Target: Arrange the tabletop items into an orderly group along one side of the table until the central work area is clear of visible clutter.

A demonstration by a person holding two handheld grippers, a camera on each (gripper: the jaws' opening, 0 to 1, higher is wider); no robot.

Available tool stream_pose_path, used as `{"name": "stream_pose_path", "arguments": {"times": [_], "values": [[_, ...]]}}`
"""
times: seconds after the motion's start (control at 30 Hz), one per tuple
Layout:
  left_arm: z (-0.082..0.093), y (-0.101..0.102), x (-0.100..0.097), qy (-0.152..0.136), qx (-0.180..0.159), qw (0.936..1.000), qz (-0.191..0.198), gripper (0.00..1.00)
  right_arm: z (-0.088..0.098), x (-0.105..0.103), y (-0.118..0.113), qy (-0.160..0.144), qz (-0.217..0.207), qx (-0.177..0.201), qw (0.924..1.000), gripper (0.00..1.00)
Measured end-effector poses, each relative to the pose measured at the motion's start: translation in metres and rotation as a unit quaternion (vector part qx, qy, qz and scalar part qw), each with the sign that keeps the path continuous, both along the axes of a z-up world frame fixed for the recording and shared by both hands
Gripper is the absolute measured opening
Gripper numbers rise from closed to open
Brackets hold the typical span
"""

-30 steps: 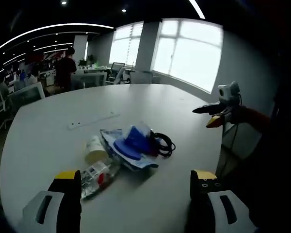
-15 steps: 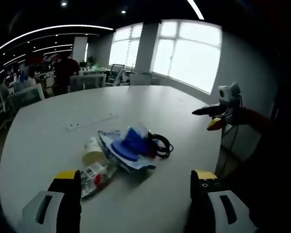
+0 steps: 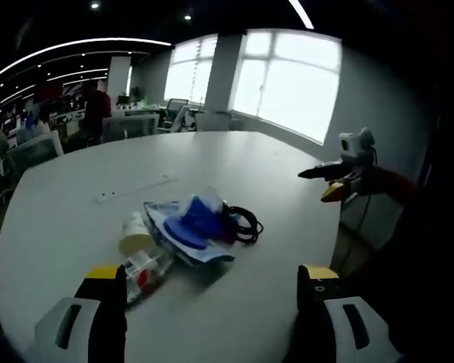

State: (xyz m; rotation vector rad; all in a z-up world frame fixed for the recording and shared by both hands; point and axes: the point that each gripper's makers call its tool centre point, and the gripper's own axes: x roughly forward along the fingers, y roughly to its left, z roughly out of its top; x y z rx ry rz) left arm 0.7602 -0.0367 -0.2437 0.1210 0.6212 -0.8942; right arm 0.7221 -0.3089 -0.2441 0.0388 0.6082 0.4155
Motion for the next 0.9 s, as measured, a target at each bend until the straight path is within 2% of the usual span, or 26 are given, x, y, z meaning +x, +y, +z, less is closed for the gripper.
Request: {"name": "stream_pose_path", "arguments": {"times": [0.2,0.57,0.9], "values": [[-0.001,-0.003,-0.002,0.003,0.004,1.0,-0.007,0.92,-0.001,-0.001,0.001,0.002,-0.001,0.005,1.0,0.99],[0.002,-0.002,0.006,-0.005,0.002,1.0,0.001,0.92,0.002,0.004,0.007,-0.006,0.01,0.003,0.9999,0.99],[-0.005,0.001,0.008,-0.005,0.004,0.9999,0.01,0.9,-0.003,0.009,0.014,0.0,0.02,-0.002,0.9998,0.96]]}}
